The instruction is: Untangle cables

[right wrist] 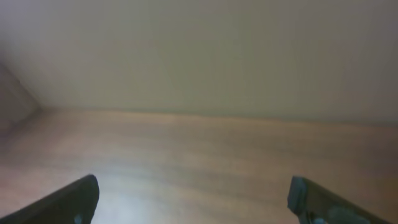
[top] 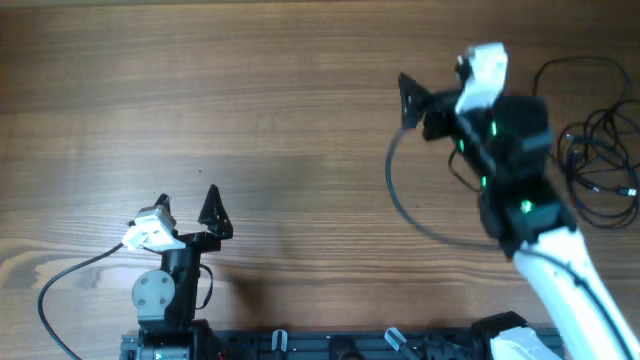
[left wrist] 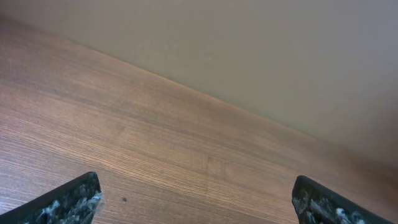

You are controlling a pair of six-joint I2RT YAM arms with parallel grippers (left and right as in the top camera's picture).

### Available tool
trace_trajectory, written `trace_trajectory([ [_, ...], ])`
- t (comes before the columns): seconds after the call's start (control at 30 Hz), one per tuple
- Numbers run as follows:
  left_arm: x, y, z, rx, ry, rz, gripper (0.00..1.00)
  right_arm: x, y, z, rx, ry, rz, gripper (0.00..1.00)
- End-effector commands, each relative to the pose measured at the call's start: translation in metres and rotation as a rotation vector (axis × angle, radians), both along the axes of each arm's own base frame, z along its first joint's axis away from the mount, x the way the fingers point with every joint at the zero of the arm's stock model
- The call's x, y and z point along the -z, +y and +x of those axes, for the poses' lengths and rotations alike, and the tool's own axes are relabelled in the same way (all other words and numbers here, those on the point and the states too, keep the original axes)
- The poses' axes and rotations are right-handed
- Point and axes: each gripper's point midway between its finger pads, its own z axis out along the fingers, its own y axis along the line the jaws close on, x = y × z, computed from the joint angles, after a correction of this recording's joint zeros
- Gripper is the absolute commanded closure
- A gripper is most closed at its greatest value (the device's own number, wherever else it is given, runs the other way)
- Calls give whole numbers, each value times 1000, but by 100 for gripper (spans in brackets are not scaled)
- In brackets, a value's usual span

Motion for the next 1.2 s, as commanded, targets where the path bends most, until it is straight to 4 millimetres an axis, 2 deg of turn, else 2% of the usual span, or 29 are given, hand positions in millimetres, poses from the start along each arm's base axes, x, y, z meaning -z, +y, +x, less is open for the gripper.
trace_trajectory([
  [0.0, 1, -2, 0, 15, -2, 18, 0, 23, -5, -30, -19, -94, 16, 0],
  [0.17, 1, -2, 0, 15, -2, 18, 0, 60, -29, -77, 46, -259, 52, 0],
  [0.27, 1, -2, 0, 15, -2, 18, 0, 78, -44, -96, 101, -282, 54, 0],
  [0.37, 1, -2, 0, 15, -2, 18, 0, 86, -56, -108, 136, -321, 65, 0],
  [0.63, 1, -2, 0, 15, -2, 18, 0, 122, -93, -124, 256, -184, 9, 0],
  [0.73, 1, -2, 0, 15, -2, 18, 0, 111, -105, -129, 285, -237, -13, 0],
  [0.87, 1, -2, 0, 15, -2, 18, 0, 112, -120, -129, 341, -233, -18, 0],
  [0.93, 1, -2, 0, 15, -2, 18, 0, 112, -115, -129, 307, -241, -46, 0],
  [1.03, 1, -2, 0, 15, -2, 18, 0, 109, -94, -131, 164, -296, -193, 0],
  [1.17, 1, -2, 0, 15, -2, 18, 0, 109, -96, -130, 179, -293, -196, 0],
])
